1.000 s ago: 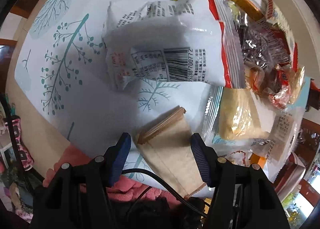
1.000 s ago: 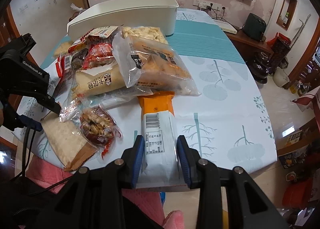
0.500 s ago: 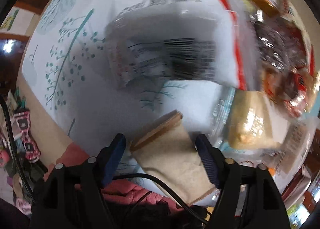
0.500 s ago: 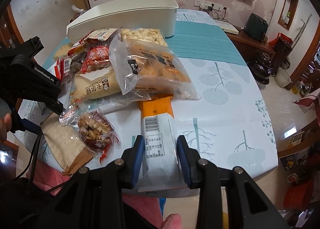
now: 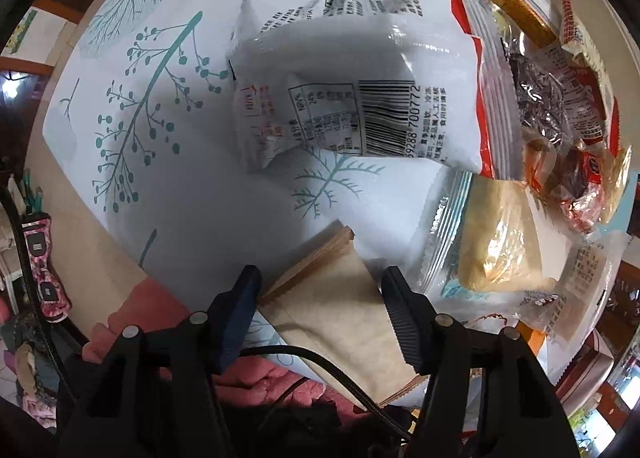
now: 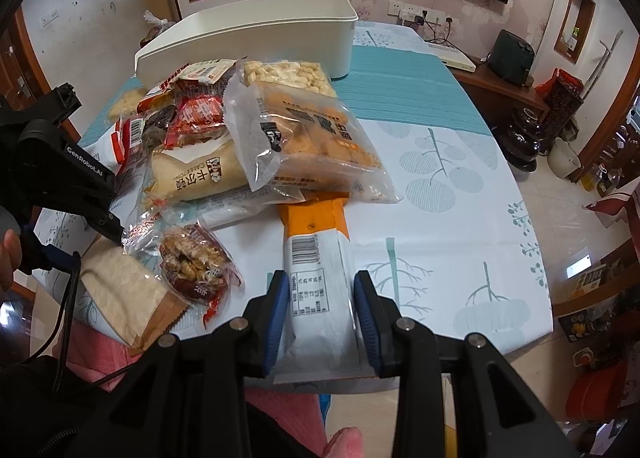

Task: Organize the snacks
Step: 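Lift the beige biscuit packet with the left tool toward the white basket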

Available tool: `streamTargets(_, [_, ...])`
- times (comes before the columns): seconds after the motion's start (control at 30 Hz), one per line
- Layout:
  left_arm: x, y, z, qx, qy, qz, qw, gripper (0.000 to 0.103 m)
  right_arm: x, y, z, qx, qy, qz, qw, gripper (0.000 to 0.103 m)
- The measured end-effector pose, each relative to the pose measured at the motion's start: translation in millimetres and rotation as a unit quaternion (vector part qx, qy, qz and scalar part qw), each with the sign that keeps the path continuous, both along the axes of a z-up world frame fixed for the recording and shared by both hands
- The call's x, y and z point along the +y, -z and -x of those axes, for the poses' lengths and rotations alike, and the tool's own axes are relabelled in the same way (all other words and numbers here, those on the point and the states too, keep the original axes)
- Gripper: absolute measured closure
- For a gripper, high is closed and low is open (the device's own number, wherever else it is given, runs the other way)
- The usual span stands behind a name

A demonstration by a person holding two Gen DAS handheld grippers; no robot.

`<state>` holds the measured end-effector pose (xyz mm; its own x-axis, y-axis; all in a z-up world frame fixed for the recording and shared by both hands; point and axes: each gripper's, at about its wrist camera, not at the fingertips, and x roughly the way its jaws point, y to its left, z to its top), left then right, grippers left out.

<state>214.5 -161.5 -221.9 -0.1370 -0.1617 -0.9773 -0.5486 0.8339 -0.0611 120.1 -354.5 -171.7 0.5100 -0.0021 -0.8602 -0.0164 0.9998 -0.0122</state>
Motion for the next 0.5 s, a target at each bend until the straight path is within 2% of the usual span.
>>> streamTargets(0.33, [24.3, -4.8, 20.4, -0.025, 0.011, 0.060, 0.9978, 0.044, 7.8, -9.4, 4.8, -0.009, -0.001, 0.018, 1.000, 0.070])
streamTargets(0.5, [38.1, -27.5, 25.8, -0.060, 0.026, 0.076, 0.9950, 0.044, 13.5, -18.9, 8.5, -0.017, -0.004, 0.030, 0.999, 0.070])
